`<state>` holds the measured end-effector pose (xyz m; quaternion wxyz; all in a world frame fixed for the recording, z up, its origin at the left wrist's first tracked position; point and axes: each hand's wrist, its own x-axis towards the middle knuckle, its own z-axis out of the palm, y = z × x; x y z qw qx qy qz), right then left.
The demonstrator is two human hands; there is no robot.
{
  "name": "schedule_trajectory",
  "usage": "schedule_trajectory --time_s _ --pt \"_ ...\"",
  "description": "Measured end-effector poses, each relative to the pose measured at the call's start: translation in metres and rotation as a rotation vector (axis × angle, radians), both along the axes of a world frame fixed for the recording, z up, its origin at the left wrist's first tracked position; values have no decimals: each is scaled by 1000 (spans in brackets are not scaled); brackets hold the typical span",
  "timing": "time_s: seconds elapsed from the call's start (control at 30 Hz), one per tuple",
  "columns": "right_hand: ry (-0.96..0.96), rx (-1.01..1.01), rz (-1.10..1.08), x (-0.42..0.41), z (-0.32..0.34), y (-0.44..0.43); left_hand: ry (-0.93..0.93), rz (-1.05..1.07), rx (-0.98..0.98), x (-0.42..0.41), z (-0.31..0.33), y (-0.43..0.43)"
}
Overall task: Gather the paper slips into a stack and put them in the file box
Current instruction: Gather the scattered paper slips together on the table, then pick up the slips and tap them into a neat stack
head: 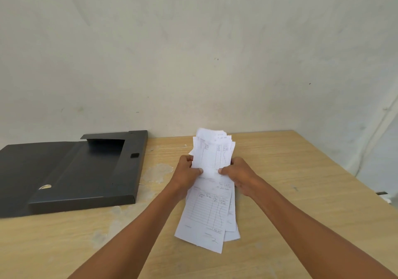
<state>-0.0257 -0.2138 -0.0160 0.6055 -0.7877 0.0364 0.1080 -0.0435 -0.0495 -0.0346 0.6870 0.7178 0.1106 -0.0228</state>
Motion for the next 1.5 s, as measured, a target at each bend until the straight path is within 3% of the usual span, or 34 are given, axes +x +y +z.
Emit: schedule_trajectory --time_s 0.17,0.27,0.47,0.57,0.87,1.1,1.2,1.3,1.4,1.5 --pt "-275 153 -12 4 38 2 -329 -7 7 7 40 8" --pt "-402 188 -14 6 51 7 -419 -9 -9 8 60 10" --pt "-279 174 -70 1 12 4 -122 -135 -62 -12 19 18" --pt "-205 232 -72 3 -3 3 -89 -280 -117 -20 -2 20" --pt "-97 334 16 14 -11 -2 -172 -225 -221 -21 -8 7" --pt "-33 268 106 11 -14 -3 -36 -54 -304 -13 -20 5" --pt "-21 182 85 5 -14 -6 -41 -15 -274 -10 -22 1" --pt "-12 -162 14 -12 -14 -9 -55 33 -250 -7 -26 1" --pt "-4 -475 188 -33 -18 -15 -63 36 -248 -6 -27 1" --pt "-54 -525 268 -40 -25 -21 -69 33 -238 -7 -28 1"
